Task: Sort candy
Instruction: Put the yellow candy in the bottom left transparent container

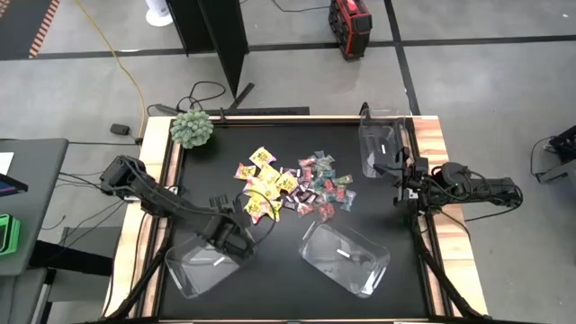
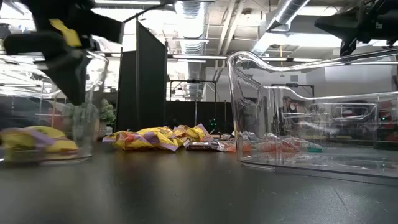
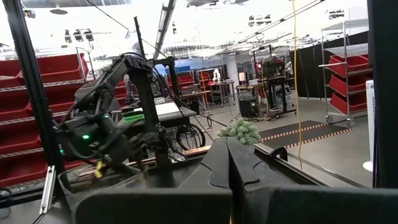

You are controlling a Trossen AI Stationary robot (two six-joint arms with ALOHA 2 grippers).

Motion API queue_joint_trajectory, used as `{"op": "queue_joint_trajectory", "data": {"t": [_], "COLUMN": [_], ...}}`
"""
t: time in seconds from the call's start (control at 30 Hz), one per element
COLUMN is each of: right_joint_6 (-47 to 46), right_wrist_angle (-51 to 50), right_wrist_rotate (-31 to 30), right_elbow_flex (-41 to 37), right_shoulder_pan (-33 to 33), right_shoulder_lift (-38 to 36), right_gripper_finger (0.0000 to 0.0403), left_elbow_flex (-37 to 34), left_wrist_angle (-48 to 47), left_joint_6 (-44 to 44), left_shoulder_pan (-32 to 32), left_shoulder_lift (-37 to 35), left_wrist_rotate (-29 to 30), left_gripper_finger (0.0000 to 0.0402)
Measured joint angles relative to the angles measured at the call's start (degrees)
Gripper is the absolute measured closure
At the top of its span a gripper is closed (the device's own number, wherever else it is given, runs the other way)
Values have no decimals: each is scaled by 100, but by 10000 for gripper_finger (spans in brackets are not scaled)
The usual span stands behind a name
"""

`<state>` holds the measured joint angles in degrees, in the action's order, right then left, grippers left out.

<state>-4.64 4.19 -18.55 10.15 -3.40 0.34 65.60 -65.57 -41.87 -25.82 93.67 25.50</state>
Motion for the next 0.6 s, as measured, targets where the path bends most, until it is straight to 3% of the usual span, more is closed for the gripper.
{"op": "queue_joint_trajectory", "data": {"t": [0.13, 0.3, 0.6], "right_joint_6": [0, -50, -140], "right_wrist_angle": [-37, -136, -285], "right_wrist_rotate": [0, 1, 4], "right_elbow_flex": [0, 0, 0], "right_shoulder_pan": [0, 0, 0], "right_shoulder_lift": [0, 0, 0], "right_gripper_finger": [403, 403, 403], "left_elbow_flex": [0, 35, 879], "left_wrist_angle": [-307, -254, -373], "left_joint_6": [-227, 104, 776], "left_shoulder_pan": [369, 490, 414], "left_shoulder_lift": [0, -52, -432], "left_wrist_rotate": [-24, -518, -998], "left_gripper_finger": [338, 338, 338]}}
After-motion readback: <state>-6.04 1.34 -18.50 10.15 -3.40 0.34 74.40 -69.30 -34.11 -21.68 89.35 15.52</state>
